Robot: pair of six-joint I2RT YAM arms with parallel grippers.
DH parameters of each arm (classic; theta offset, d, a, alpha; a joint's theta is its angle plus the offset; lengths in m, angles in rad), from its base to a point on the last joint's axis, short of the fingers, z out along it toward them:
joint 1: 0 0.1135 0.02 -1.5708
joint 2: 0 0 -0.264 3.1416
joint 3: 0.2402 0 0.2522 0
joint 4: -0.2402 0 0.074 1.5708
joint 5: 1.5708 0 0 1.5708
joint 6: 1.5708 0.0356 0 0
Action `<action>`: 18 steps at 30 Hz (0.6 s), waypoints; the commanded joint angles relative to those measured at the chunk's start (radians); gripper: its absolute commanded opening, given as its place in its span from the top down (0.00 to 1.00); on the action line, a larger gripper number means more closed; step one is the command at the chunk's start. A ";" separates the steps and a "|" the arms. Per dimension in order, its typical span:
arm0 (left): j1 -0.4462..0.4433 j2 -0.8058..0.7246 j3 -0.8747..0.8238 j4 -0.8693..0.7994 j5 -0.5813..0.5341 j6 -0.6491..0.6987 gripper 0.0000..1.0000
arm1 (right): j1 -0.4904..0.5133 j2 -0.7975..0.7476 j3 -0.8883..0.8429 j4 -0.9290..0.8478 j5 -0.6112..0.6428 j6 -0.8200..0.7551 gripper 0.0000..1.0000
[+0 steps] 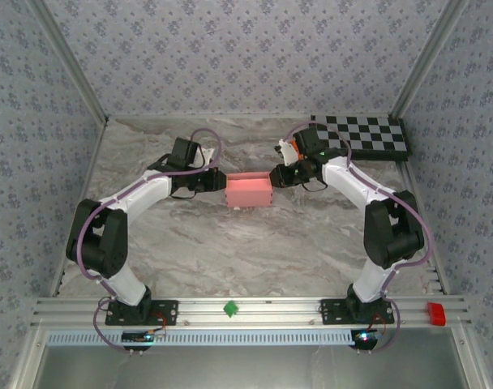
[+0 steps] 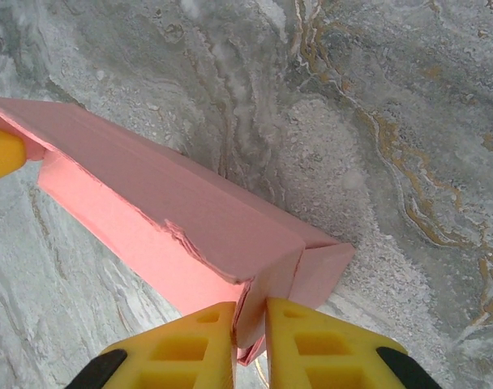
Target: Fold the paper box
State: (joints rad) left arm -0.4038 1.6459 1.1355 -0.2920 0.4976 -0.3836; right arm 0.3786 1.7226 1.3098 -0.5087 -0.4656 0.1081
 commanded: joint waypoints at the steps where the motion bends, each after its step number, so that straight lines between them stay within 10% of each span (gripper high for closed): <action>1: 0.001 -0.001 0.036 -0.018 0.007 0.013 0.83 | 0.014 0.009 0.034 -0.019 -0.053 0.011 0.82; 18: 0.001 0.001 0.042 -0.021 0.005 0.013 0.77 | 0.013 0.018 0.038 -0.030 -0.064 0.012 0.78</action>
State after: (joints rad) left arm -0.4038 1.6459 1.1362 -0.2951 0.4934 -0.3832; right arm 0.3798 1.7226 1.3155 -0.5117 -0.4942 0.1127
